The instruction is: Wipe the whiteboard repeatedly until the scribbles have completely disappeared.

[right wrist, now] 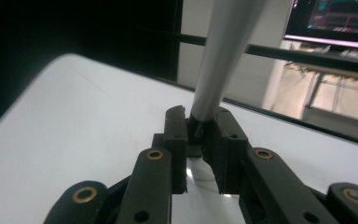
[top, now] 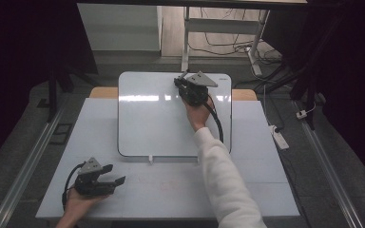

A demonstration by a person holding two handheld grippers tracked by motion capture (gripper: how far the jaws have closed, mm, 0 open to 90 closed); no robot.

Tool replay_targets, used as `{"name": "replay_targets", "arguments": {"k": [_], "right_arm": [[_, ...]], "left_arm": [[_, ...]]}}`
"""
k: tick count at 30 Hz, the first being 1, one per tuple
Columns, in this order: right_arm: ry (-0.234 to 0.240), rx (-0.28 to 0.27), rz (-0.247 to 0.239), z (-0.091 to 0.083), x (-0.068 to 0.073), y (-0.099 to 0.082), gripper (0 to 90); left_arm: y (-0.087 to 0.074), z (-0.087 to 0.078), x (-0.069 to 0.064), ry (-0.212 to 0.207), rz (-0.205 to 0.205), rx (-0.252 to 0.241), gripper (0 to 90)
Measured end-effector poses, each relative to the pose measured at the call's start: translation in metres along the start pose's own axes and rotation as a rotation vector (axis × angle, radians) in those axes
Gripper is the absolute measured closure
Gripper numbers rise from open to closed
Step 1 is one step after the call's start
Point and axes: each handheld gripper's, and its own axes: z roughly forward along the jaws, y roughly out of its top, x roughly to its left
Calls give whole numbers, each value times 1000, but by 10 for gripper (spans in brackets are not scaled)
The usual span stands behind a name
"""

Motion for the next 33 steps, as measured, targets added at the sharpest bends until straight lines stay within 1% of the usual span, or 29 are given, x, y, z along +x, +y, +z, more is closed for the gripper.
{"name": "replay_targets", "arguments": {"k": [1, 3, 4, 5, 6, 7, 8, 10, 11, 12, 13, 14, 15, 16, 17, 18, 19, 20, 21, 22, 23, 24, 25, 27, 28, 29, 30, 33], "right_arm": [[-15, -3, 11, -2, -4, 1, 771], [-90, -17, 60, -9, -21, 2, 771], [-118, -27, 83, -14, -30, 2, 770], [-141, -35, 99, -18, -37, 2, 770], [-148, -42, 106, -20, -39, 2, 770], [-141, -46, 103, -21, -39, 0, 770], [-122, -39, 93, -20, -34, -2, 770], [-48, -17, 47, -16, -20, -7, 771], [-18, -9, 21, -15, -14, -8, 771], [-13, -8, 3, -15, -12, -9, 770], [-12, -5, 5, -16, -14, -8, 771], [-36, -12, 28, -18, -19, -7, 770], [-74, -21, 57, -20, -27, -7, 770], [-101, -32, 85, -23, -34, -6, 771], [-108, -40, 111, -25, -39, -6, 771], [-105, -41, 116, -25, -40, -7, 771], [-109, -39, 99, -25, -37, -7, 771], [-88, -33, 86, -24, -32, -8, 771], [-53, -29, 76, -22, -26, -9, 771], [-23, -22, 56, -20, -21, -10, 771], [-15, -13, 24, -18, -17, -11, 771], [-19, -9, 9, -18, -18, -10, 771], [-24, -15, 28, -17, -22, -8, 771], [-69, -33, 67, -19, -32, -4, 771], [-73, -38, 90, -19, -36, -4, 771], [-70, -38, 101, -18, -36, -4, 771], [-67, -33, 90, -17, -32, -5, 771], [12, -8, 37, -13, -14, -9, 771]], "left_arm": [[0, -1, 0, 1, 0, -1, 274], [-1, -2, 0, 2, 0, -5, 274], [-1, -2, 0, 2, 0, -5, 274], [-1, -2, 0, 3, 0, -5, 274], [0, -1, 0, 3, 1, -4, 274], [0, -1, 0, 1, 0, -3, 274], [1, 0, 0, 1, 2, -1, 274], [1, 1, -1, 0, 5, 2, 274], [1, 1, -2, 1, 5, 2, 274], [1, 1, -2, 2, 6, 2, 274], [1, 1, -2, 3, 6, 2, 274], [1, 0, -2, 3, 6, 1, 274], [0, 0, -2, 5, 5, -1, 274], [0, -1, -2, 3, 3, -2, 274], [0, -1, -2, 3, 2, -2, 274], [0, 0, -2, 4, 1, -1, 274], [0, 0, -1, 3, 0, 0, 274], [0, 0, -1, 3, 2, 1, 274], [1, 1, -1, 3, 3, 2, 274], [1, 1, -1, 2, 5, 2, 274], [0, 1, -1, 2, 6, 2, 274], [0, 0, -2, 2, 6, 2, 274], [0, 0, -2, 5, 5, 1, 274], [0, -1, -2, 4, 2, -1, 274], [0, -1, -2, 5, 2, -3, 274], [0, -1, -1, 5, 2, -2, 274], [0, -1, -1, 5, 1, -1, 274], [0, 0, 0, 4, 1, 3, 274]]}}
